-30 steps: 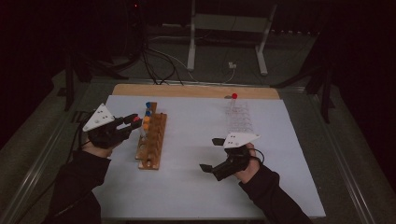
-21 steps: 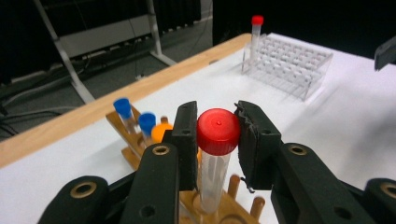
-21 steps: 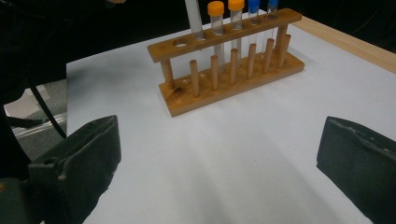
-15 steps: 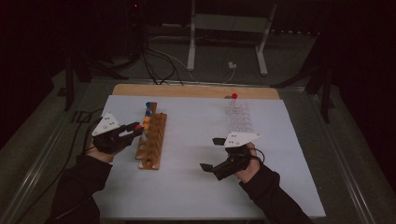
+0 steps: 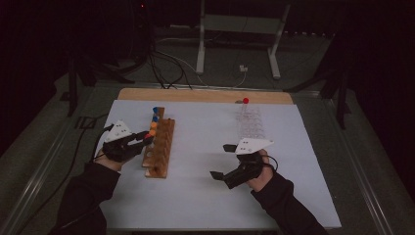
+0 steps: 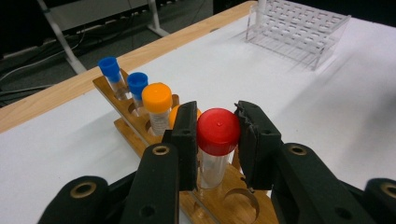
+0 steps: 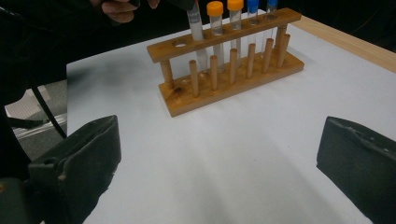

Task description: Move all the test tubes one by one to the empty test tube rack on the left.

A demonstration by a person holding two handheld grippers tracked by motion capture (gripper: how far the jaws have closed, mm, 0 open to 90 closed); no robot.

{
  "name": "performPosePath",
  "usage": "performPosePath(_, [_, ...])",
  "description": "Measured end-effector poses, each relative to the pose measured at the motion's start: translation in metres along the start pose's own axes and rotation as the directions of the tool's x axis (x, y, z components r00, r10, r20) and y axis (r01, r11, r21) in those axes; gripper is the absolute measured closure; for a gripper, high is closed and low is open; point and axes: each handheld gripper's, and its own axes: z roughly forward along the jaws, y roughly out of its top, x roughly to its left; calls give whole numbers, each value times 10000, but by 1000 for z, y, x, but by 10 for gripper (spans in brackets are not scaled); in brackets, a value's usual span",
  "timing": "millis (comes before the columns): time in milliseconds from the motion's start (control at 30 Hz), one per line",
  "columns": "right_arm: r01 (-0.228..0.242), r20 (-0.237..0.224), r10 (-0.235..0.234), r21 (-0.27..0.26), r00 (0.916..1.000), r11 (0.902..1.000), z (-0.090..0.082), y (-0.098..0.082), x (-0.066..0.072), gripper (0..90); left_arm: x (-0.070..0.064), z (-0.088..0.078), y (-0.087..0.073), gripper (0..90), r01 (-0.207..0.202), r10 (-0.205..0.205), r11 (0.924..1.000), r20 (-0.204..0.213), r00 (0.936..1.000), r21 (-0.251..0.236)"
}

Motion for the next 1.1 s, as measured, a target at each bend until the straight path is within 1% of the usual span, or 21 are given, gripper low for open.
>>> performPosePath(367, [1,15,-1,-8,10000,10000,0,0,0,0,-1,8,-3,713,-100,101,9990,-29,9999,444])
performPosePath(567, [-4,5,4,-2,10000,10000,-1,0,0,0,-2,8,-4,709,-139,139,9989,-12,9999,451])
performPosePath(600, [8,10,-8,-13,10000,10000,-1,0,0,0,-2,8,-4,703,-109,107,9990,55,9999,424])
performPosePath(633, [4,15,-4,-24,10000,10000,-1,1,0,0,-2,7,-4,695,-166,161,9990,118,9998,415])
performPosePath(767, [-41,-8,41,-130,10000,9999,-3,1,-1,0,-7,3,0,556,-291,287,9994,229,9993,205])
performPosePath(800, [-23,-22,23,-168,10000,9999,-3,2,-1,0,-9,2,2,493,-302,298,9995,304,9991,119])
performPosePath(833, [38,58,-36,-249,10000,9997,-4,2,-1,0,-10,0,3,442,-316,314,9995,408,9987,39])
performPosePath(867, [111,132,-106,-350,9999,9993,-5,2,-2,0,-12,-1,5,414,-325,326,9995,434,9985,-22])
performPosePath(900, [171,68,-169,-405,9998,9990,-5,3,-3,0,-13,-2,6,374,-297,300,9995,535,9981,-76])
performPosePath(933, [292,-8,-293,-575,9996,9979,-6,3,-4,0,-15,-4,7,318,-249,260,9995,633,9977,-171])
performPosePath(967, [581,203,-566,-815,9982,9950,-7,4,-5,0,-16,-5,7,272,-203,219,9994,641,9977,-263])
performPosePath(1000, [820,501,-778,-888,9957,9927,-9,4,-4,0,-17,-6,8,240,-117,142,9994,748,9971,-338])
performPosePath(1033, [1035,574,-987,-884,9935,9907,-10,6,-5,0,-17,-8,8,195,-44,75,9993,809,9967,-385])
performPosePath(1067, [1147,662,-1088,-932,9919,9890,-13,7,-6,0,-18,-10,8,162,37,0,9990,820,9966,-444])
performPosePath(1100, [1239,786,-1163,-998,9901,9873,-15,9,-7,0,-19,-12,8,160,57,-11,9986,895,9960,-522])
